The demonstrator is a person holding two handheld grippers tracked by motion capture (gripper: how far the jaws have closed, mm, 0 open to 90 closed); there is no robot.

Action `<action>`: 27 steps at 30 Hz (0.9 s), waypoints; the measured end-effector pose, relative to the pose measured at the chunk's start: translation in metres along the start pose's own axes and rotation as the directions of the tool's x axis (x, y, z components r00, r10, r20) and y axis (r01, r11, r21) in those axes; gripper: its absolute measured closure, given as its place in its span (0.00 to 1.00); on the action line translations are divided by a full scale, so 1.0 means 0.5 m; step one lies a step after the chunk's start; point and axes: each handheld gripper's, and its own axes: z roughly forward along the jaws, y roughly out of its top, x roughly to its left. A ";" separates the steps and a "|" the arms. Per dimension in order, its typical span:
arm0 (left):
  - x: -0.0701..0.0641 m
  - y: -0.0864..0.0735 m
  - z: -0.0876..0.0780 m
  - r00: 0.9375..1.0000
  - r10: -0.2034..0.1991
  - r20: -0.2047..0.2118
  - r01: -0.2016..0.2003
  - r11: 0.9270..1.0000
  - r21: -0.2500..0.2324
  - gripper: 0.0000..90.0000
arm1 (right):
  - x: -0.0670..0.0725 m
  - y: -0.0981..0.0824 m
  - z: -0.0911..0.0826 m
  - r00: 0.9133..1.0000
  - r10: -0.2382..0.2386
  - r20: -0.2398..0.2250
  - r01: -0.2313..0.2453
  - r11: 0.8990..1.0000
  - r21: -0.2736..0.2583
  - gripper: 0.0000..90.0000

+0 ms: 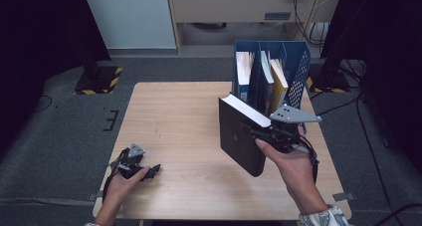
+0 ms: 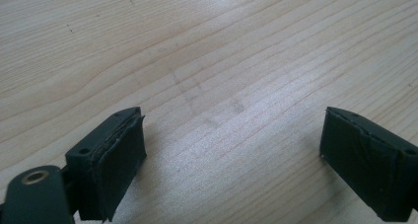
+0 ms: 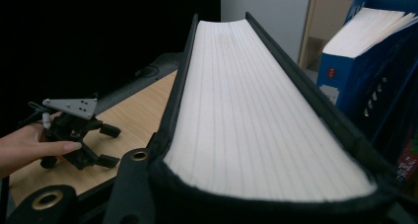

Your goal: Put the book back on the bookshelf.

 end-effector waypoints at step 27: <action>-0.005 -0.009 0.004 1.000 0.018 -0.002 -0.018 0.999 -0.028 0.04 | -0.064 0.007 -0.100 0.992 0.051 0.112 -0.047 0.998 -0.039 0.60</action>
